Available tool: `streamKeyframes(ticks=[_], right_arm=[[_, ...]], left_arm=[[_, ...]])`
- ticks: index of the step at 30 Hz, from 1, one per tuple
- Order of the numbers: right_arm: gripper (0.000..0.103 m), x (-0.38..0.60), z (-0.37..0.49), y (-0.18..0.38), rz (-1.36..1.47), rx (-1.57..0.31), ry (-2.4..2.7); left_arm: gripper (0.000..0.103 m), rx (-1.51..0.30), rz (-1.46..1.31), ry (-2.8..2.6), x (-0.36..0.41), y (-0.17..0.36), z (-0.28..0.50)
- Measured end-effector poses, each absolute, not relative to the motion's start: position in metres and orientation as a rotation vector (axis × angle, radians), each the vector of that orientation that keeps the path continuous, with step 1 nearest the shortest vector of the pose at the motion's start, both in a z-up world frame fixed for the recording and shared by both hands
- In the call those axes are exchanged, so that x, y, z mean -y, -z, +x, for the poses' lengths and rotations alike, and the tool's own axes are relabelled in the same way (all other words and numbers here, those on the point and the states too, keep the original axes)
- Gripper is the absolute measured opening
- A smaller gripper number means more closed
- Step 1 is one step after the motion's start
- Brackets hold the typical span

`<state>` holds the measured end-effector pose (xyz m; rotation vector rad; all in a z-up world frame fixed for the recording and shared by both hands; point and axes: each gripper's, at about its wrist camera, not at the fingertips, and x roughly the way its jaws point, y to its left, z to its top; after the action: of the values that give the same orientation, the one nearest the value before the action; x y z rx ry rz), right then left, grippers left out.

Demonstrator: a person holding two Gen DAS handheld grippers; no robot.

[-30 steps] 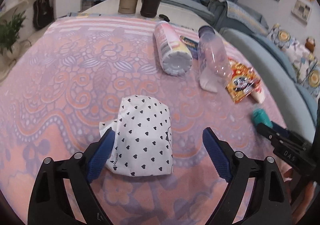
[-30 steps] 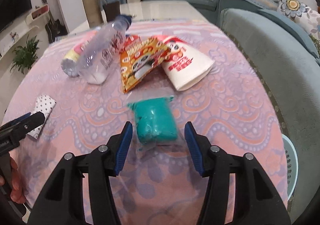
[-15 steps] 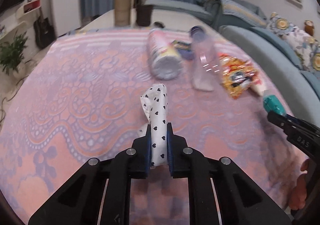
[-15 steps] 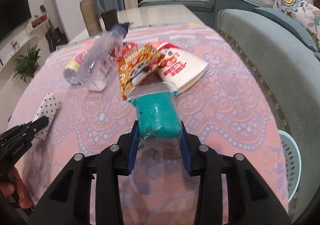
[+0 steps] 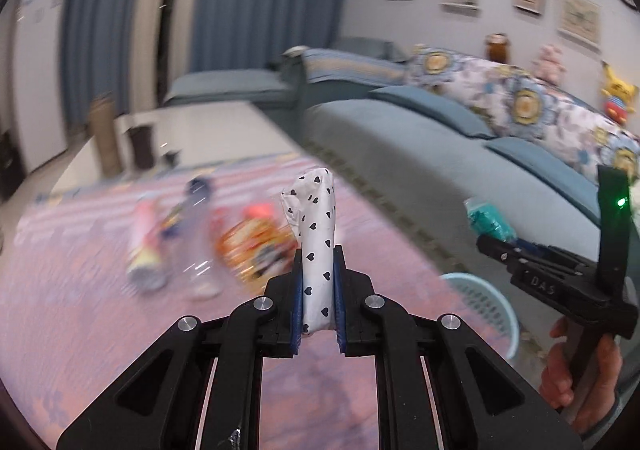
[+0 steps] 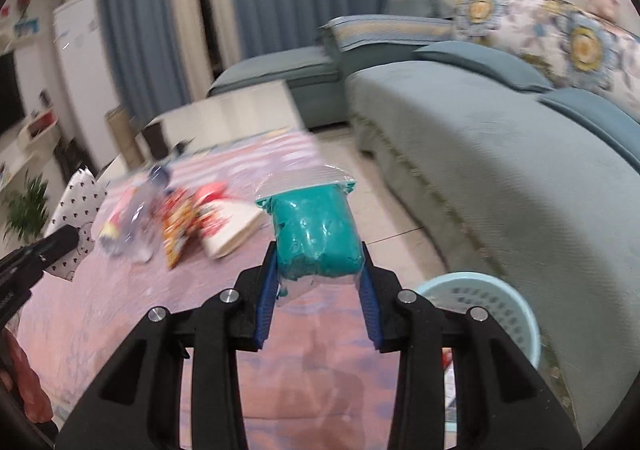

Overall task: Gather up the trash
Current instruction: 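Carry the tissue and teal packet over the basket and open both tools, then move both tools back to the table toward the bottle and white cup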

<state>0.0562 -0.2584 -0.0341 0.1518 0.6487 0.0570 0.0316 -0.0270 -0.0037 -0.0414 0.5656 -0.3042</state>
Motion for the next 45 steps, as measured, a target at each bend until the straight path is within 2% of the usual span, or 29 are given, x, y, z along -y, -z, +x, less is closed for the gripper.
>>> streamKeyframes(ticks=[8, 13, 17, 21, 27, 28, 30, 31, 32, 33, 35, 45], right_arm=[[0.034, 0.357, 0.039, 0.05, 0.275, -0.667, 0.133], [0.034, 0.403, 0.034, 0.079, 0.356, -0.735, 0.214], [0.034, 0.424, 0.037, 0.104, 0.412, -0.809, 0.254], [0.034, 0.442, 0.038, 0.134, 0.479, -0.891, 0.284], [0.035, 0.449, 0.045, 0.161, 0.51, -0.966, 0.301], [0.035, 0.449, 0.046, 0.165, 0.514, -0.974, 0.301], [0.037, 0.449, 0.049, 0.169, 0.516, -0.982, 0.301], [0.038, 0.45, 0.048, 0.172, 0.52, -0.984, 0.305], [0.041, 0.45, 0.049, 0.172, 0.527, -0.985, 0.304], [0.043, 0.451, 0.049, 0.174, 0.537, -0.988, 0.301], [0.056, 0.454, 0.049, 0.177, 0.553, -0.991, 0.309], [0.058, 0.447, 0.038, 0.149, 0.506, -0.9, 0.27]], left_arm=[[0.011, -0.529, 0.087, 0.486, 0.134, -0.017, 0.045], [0.011, -0.587, 0.13, 0.611, 0.186, -0.002, 0.056], [0.011, -0.692, 0.125, 0.716, 0.225, 0.027, 0.072], [0.011, -0.878, 0.113, 0.833, 0.258, 0.073, 0.092], [0.012, -1.026, 0.073, 0.85, 0.273, 0.123, 0.114], [0.015, -1.037, 0.068, 0.853, 0.273, 0.126, 0.117], [0.03, -1.051, 0.073, 0.854, 0.274, 0.131, 0.119], [0.042, -1.048, 0.073, 0.849, 0.274, 0.131, 0.119], [0.047, -1.043, 0.07, 0.847, 0.273, 0.132, 0.119], [0.047, -1.041, 0.066, 0.845, 0.272, 0.132, 0.12], [0.047, -1.045, 0.062, 0.836, 0.27, 0.131, 0.121], [0.049, -0.958, 0.019, 0.818, 0.243, 0.1, 0.115]])
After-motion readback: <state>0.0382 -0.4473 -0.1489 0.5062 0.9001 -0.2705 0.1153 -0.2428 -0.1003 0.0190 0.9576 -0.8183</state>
